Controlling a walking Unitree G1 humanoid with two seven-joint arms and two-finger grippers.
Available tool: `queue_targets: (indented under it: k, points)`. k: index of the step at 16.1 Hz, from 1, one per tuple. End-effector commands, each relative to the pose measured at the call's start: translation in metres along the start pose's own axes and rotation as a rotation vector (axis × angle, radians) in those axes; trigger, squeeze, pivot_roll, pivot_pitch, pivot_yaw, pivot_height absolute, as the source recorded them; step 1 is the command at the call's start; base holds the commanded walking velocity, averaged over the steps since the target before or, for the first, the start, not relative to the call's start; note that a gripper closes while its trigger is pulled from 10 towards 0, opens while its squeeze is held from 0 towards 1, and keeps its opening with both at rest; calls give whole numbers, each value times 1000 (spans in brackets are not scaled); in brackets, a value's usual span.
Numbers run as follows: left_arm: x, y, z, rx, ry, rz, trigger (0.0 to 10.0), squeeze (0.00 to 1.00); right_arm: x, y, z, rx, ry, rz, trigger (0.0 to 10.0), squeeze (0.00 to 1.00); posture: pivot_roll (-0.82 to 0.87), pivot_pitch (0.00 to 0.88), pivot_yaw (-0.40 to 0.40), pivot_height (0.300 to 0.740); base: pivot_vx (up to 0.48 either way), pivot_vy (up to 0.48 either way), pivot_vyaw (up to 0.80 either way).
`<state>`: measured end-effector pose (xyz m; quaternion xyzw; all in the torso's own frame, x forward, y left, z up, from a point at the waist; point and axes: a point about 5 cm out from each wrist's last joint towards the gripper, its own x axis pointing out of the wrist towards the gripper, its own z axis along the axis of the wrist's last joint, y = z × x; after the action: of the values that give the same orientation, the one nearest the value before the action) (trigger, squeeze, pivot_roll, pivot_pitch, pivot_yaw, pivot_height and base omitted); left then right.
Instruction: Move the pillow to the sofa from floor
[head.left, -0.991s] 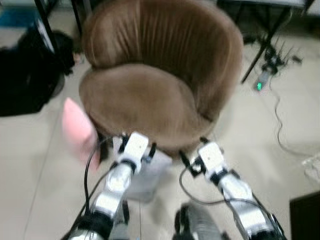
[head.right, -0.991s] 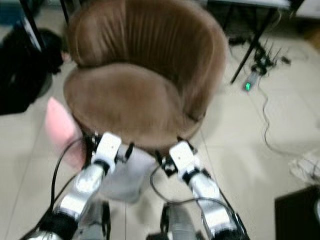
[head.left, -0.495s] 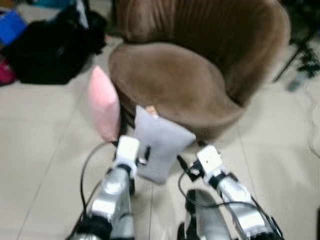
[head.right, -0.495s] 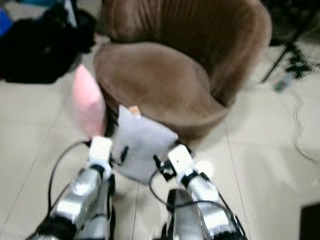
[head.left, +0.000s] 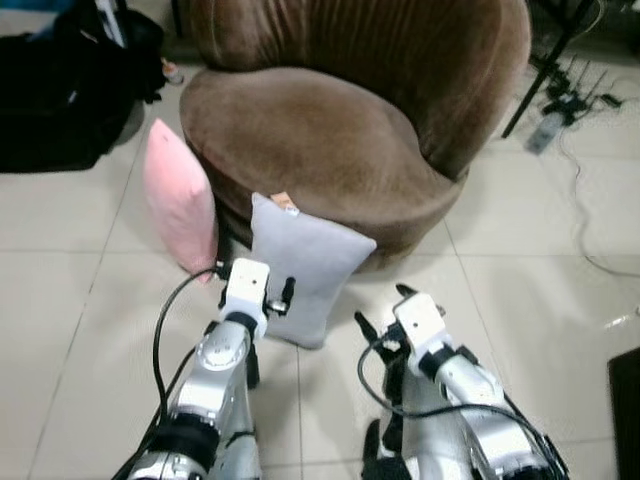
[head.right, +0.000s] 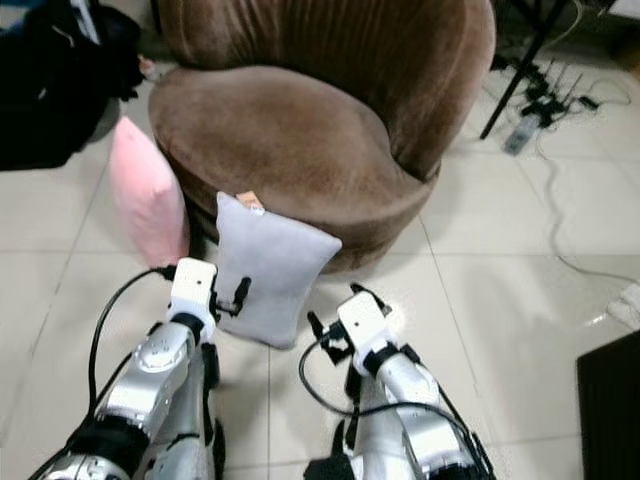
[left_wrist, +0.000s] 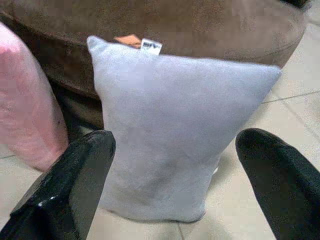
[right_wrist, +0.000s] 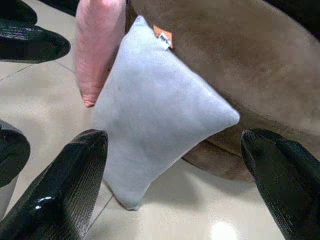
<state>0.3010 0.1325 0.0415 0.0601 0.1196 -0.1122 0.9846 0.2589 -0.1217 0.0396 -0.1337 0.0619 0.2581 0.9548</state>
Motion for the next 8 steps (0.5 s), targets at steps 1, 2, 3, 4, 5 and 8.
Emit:
queue_targets:
  k: [1,2,3,4,5,8]
  points:
    - [2,-7,0,5,5,-21,10000,0,-2,-5,-2,-15,22,-1,10000,0,62,191,-87,536,0,0,0]
    - [2,-7,0,5,5,-21,10000,0,-3,-4,-2,-13,21,-4,10000,0,61,191,-87,526,0,0,0]
    - [2,-7,0,4,6,-19,10000,0,-3,-5,-2,-11,22,-10,10000,0,61,191,-87,517,0,0,0]
    - [2,-7,0,-1,7,-18,10000,0,-3,-5,-3,-10,23,-13,10000,0,61,191,-87,512,0,0,0]
    - [3,-7,0,-2,10,-18,10000,0,-3,-5,-3,-9,26,-13,10000,0,60,192,-87,498,0,0,0]
    - [2,-7,-1,-14,11,-13,10000,0,-4,-5,-3,24,20,-24,10000,0,61,194,-87,474,0,0,0]
